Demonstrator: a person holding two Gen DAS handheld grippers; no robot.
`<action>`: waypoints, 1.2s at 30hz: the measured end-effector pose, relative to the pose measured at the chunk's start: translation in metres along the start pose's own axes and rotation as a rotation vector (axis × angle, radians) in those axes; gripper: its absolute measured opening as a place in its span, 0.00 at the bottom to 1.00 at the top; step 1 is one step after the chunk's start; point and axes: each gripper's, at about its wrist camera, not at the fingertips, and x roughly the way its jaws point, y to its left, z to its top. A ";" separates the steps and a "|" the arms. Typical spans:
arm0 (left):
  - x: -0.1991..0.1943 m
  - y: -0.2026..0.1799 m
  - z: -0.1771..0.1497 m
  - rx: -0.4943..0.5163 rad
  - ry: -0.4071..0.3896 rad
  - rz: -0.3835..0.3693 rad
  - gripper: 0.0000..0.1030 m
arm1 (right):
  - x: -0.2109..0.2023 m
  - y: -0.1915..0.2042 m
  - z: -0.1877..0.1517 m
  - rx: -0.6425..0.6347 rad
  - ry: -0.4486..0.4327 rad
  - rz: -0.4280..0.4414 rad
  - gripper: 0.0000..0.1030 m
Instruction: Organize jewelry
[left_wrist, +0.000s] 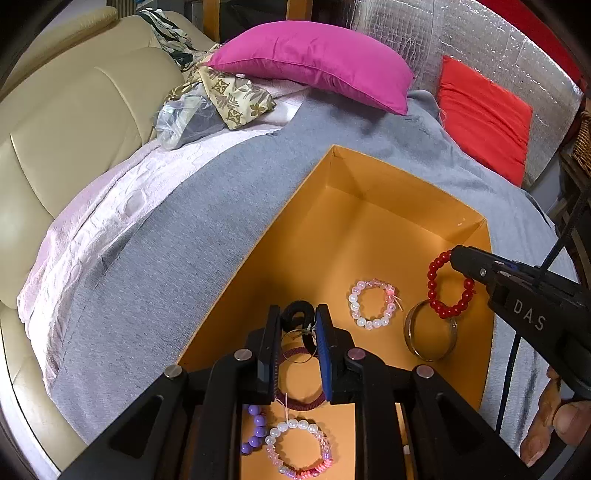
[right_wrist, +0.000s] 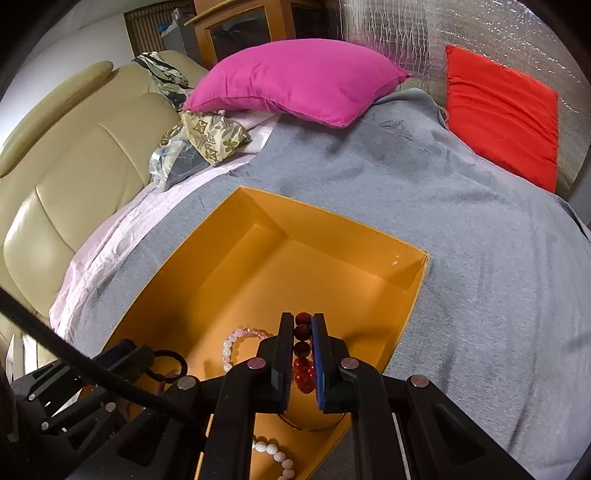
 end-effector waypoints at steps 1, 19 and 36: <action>0.001 0.000 0.000 -0.001 0.002 -0.001 0.18 | 0.001 0.000 0.000 0.001 0.002 0.000 0.10; -0.003 0.015 -0.002 -0.051 -0.001 0.019 0.45 | 0.009 -0.007 0.005 0.042 -0.010 0.005 0.49; -0.072 0.005 -0.049 -0.015 -0.104 0.081 0.72 | -0.084 -0.017 -0.062 -0.043 -0.076 -0.030 0.83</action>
